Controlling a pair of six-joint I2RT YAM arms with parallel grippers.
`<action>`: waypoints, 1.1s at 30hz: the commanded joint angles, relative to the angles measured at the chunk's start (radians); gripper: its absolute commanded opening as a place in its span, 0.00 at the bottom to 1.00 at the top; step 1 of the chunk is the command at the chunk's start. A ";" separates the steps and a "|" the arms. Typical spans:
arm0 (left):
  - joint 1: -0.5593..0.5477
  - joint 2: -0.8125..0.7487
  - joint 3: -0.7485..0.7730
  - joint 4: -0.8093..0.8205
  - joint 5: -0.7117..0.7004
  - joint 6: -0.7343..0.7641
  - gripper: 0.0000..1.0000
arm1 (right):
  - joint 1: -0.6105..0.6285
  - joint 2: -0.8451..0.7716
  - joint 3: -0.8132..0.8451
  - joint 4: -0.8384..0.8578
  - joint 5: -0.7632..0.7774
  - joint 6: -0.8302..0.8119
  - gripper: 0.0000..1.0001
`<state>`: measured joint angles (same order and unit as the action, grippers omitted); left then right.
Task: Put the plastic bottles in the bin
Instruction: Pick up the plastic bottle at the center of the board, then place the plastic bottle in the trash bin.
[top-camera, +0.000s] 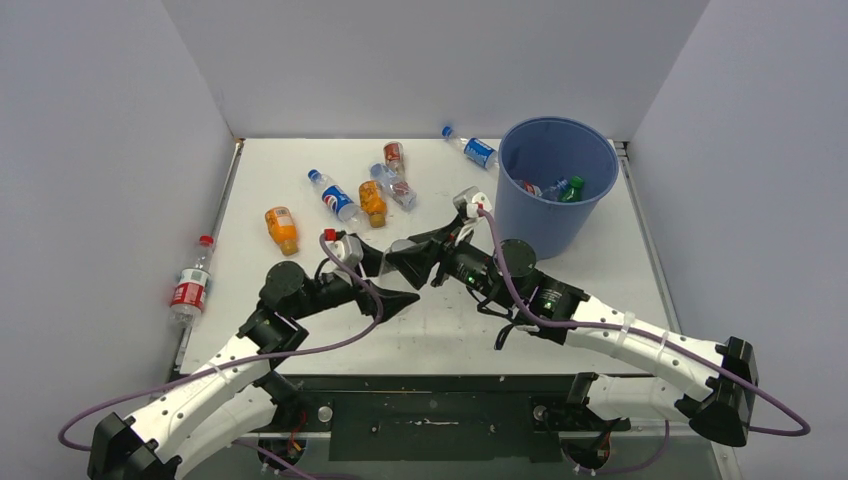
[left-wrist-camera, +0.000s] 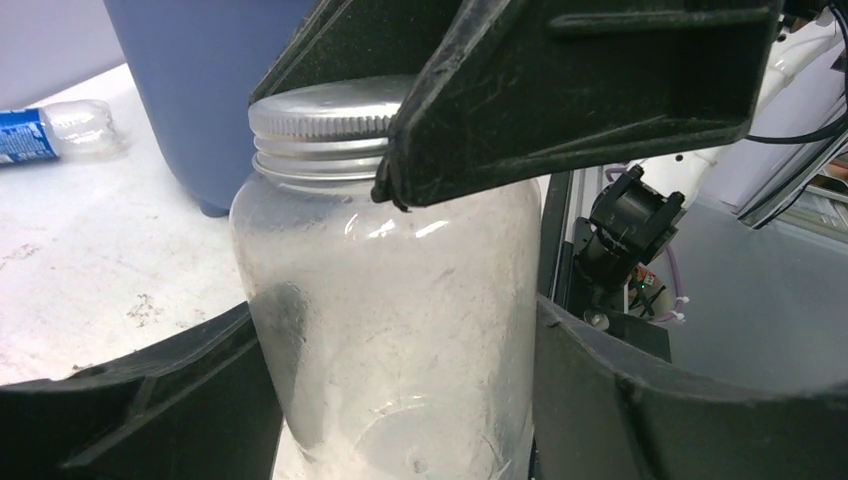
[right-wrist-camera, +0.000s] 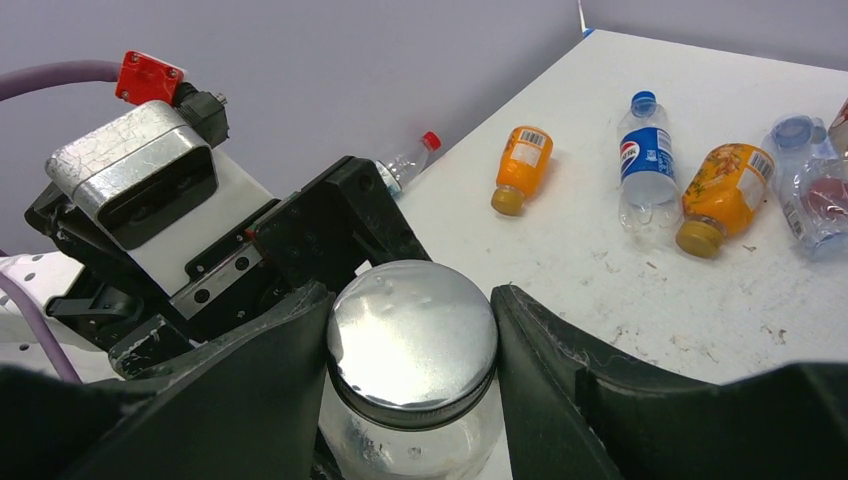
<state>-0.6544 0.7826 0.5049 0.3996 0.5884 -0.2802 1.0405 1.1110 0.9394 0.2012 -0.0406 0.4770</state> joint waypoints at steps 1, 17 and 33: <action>-0.024 -0.051 0.021 0.056 -0.029 0.041 0.91 | -0.001 -0.022 -0.016 0.074 0.007 0.046 0.05; -0.036 -0.247 -0.062 0.094 -0.460 0.077 0.96 | -0.006 -0.158 0.424 -0.378 0.930 -0.448 0.05; -0.037 -0.248 -0.009 -0.106 -1.012 0.156 0.96 | -0.729 0.082 0.426 -0.110 0.790 -0.226 0.05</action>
<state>-0.6865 0.5331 0.4381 0.3435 -0.2329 -0.1467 0.4145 1.1263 1.3018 0.0910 0.8547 0.1127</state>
